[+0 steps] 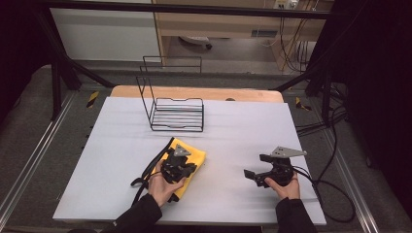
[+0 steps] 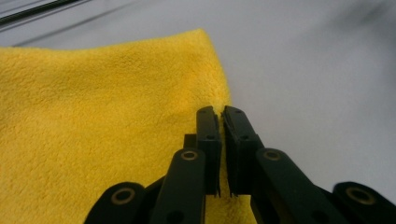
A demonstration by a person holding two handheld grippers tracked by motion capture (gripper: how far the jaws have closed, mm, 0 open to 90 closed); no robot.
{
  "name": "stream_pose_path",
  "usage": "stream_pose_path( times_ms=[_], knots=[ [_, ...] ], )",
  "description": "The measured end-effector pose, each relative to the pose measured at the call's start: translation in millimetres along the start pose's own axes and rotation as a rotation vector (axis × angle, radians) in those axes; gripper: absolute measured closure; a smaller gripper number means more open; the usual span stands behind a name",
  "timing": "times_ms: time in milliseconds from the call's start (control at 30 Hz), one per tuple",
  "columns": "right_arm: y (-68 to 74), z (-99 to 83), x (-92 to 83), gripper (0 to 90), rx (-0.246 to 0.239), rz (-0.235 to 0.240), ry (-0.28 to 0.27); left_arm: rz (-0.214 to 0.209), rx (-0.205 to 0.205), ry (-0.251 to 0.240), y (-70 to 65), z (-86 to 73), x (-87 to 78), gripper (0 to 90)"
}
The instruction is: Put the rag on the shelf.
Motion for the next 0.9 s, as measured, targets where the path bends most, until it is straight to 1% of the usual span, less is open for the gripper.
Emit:
stream_pose_path(
  times_ms=[67,133,200,233,267,300,333,367,433,467,533,600,633,667,700,767,833,900],
  knots=[
    [0.6,0.6,0.7,1.4,-0.002,0.000,-0.001,-0.002,-0.011,-0.001,-3.5,3.7,7.5,84.8],
    [0.9,0.7,1.6,1.5,-0.006,-0.002,0.002,-0.002,-0.004,0.009,-4.8,4.4,14.5,84.2],
    [1.6,0.2,2.1,1.6,-0.005,-0.006,0.007,-0.007,0.012,0.020,-5.1,2.2,18.7,82.2],
    [1.8,0.2,2.2,1.6,-0.007,-0.006,0.008,-0.017,0.025,0.022,-5.0,1.5,18.2,79.9],
    [1.8,0.2,2.3,1.7,-0.011,-0.009,0.010,-0.042,0.026,0.021,-5.9,1.8,15.7,76.3],
    [2.3,0.8,2.7,1.8,-0.011,-0.010,0.007,-0.059,0.025,0.021,-7.0,2.2,13.3,70.6],
    [2.9,0.9,3.0,1.9,-0.013,-0.009,0.007,-0.073,0.040,0.024,-7.4,2.9,8.7,65.3],
    [3.6,1.4,3.6,1.9,-0.013,-0.012,0.008,-0.072,0.063,0.024,-6.5,3.6,2.5,59.8],
    [5.7,2.6,4.8,2.1,-0.020,-0.019,0.009,-0.085,0.086,0.011,-4.2,5.4,-12.6,52.3],
    [7.4,3.7,5.6,2.2,-0.024,-0.020,0.010,-0.080,0.101,0.002,-0.6,6.2,-21.2,50.0],
    [10.6,6.5,7.6,2.9,-0.029,-0.026,0.002,-0.058,0.127,-0.011,10.7,6.4,-38.7,45.6],
    [15.3,8.4,10.8,3.2,-0.028,-0.029,0.006,-0.036,0.139,-0.026,25.9,4.5,-55.0,43.9],
    [17.4,9.3,13.0,3.6,-0.034,-0.035,0.010,-0.024,0.138,-0.029,34.9,2.5,-62.0,43.7],
    [19.7,10.0,15.3,3.8,-0.039,-0.039,0.015,-0.012,0.129,-0.029,44.5,-0.1,-68.0,43.7],
    [22.3,10.5,17.9,4.2,-0.041,-0.040,0.020,-0.008,0.110,-0.029,53.1,-3.3,-72.8,43.7],
    [29.3,11.9,23.6,5.1,-0.032,-0.041,0.030,-0.001,0.088,-0.019,68.9,-12.9,-78.8,44.9],
    [37.4,13.6,30.1,5.6,-0.026,-0.037,0.036,0.020,0.074,0.011,82.4,-25.1,-80.0,45.4],
    [46.1,15.1,37.1,6.8,-0.029,-0.039,0.048,0.027,0.061,0.027,91.3,-36.0,-78.7,45.7]
  ],
)
Point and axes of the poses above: each handheld gripper's, and its own axes: x roughly forward along the jaws, z roughly out of its top, y roughly to its left, the point moved 10 cm from there along x, roughly forward along the jaws, and after that the axes turned 5 degrees about -x, right-handed, at the moved point
